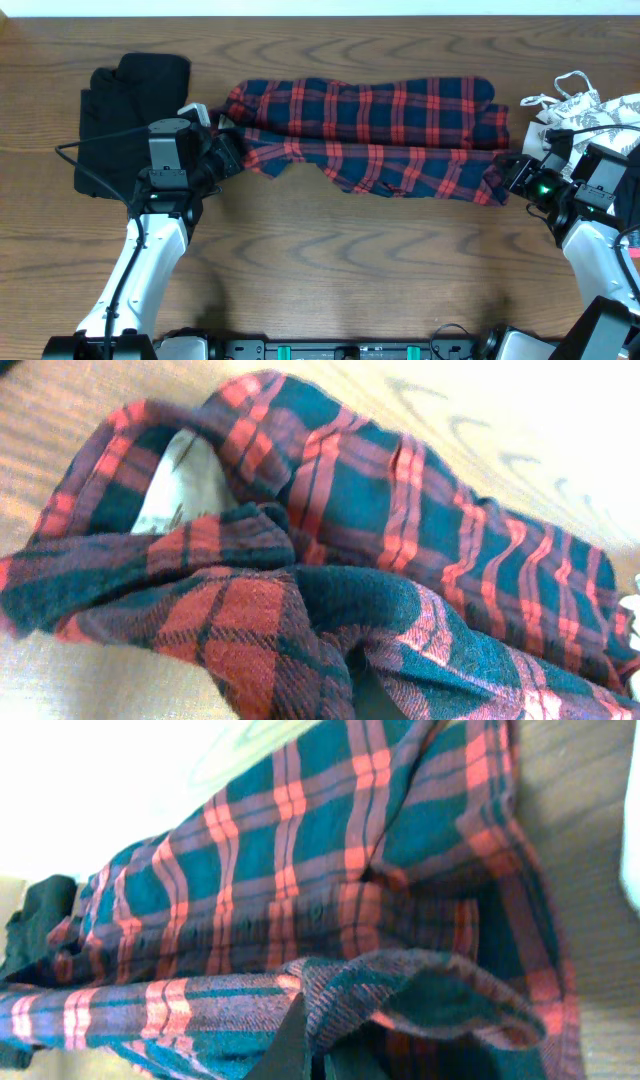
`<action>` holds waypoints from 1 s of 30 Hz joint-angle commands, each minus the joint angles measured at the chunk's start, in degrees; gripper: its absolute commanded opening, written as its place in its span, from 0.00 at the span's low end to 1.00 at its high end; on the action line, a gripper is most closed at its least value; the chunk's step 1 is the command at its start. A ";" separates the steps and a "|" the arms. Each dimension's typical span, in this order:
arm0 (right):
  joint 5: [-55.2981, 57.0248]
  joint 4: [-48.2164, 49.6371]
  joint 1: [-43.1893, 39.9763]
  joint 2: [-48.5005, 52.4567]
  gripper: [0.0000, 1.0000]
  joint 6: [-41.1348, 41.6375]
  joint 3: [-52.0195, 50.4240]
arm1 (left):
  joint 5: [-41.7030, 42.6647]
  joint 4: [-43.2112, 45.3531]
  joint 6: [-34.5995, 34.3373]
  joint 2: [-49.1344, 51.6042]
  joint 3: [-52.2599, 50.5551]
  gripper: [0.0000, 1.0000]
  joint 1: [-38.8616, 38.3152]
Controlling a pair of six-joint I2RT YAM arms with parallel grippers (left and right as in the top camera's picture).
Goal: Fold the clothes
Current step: 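Fold the near half of the shirt up over the far half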
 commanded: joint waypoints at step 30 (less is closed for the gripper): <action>27.45 13.60 8.20 4.48 0.01 4.57 1.40 | -4.37 16.50 0.39 13.35 1.16 0.06 0.52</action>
